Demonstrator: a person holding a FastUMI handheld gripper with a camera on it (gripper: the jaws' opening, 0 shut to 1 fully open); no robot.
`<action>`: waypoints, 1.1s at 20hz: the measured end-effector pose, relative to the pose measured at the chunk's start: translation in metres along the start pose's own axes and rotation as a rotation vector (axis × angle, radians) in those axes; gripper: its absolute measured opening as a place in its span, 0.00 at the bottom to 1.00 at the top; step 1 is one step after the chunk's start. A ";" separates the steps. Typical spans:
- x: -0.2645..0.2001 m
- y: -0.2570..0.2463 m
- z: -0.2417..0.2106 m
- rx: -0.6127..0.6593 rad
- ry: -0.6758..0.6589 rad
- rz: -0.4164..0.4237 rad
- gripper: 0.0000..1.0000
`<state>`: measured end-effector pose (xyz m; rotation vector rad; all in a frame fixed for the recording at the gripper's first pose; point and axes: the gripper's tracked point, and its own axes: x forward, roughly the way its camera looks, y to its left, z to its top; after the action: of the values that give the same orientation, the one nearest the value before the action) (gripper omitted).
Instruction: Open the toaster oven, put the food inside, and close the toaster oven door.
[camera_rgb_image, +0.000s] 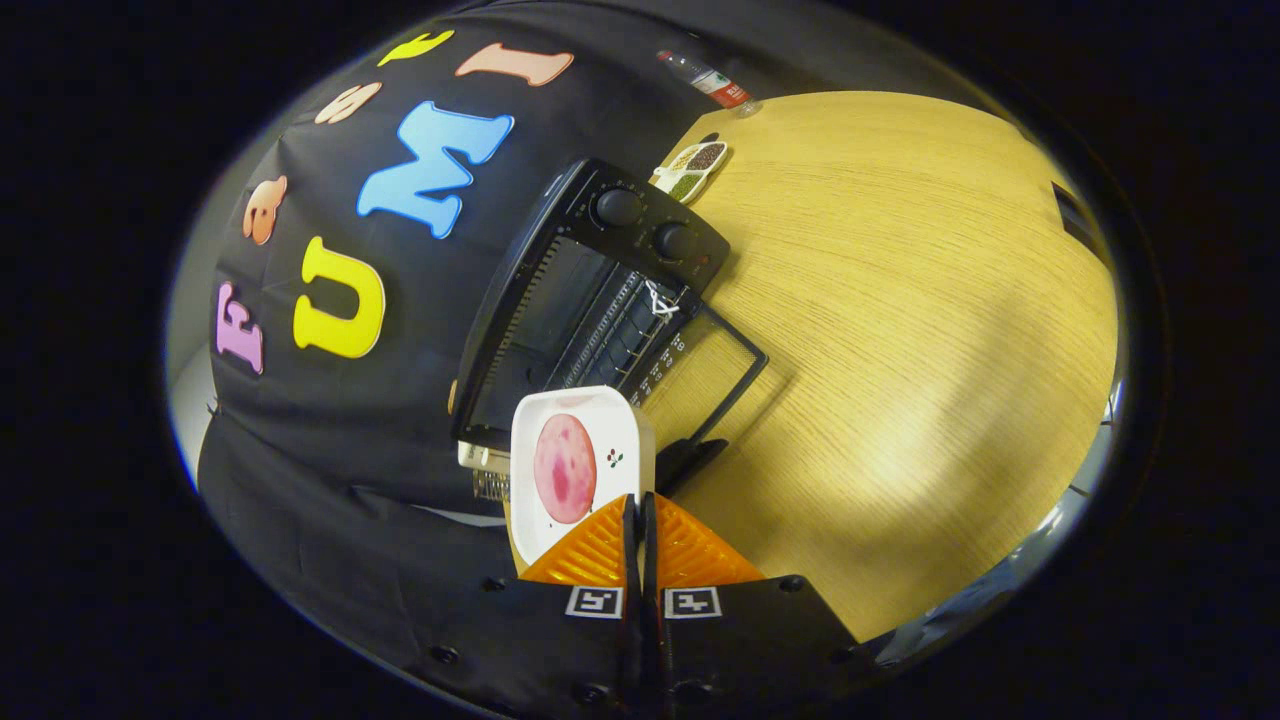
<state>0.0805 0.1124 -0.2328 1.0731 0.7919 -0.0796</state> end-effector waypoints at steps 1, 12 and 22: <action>0.009 0.006 0.003 0.027 -0.023 0.001 0.01; 0.105 0.044 0.038 0.295 -0.224 -0.024 0.01; 0.170 0.053 0.053 0.440 -0.323 -0.058 0.02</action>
<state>0.2551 0.1483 -0.2845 1.4070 0.5210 -0.4823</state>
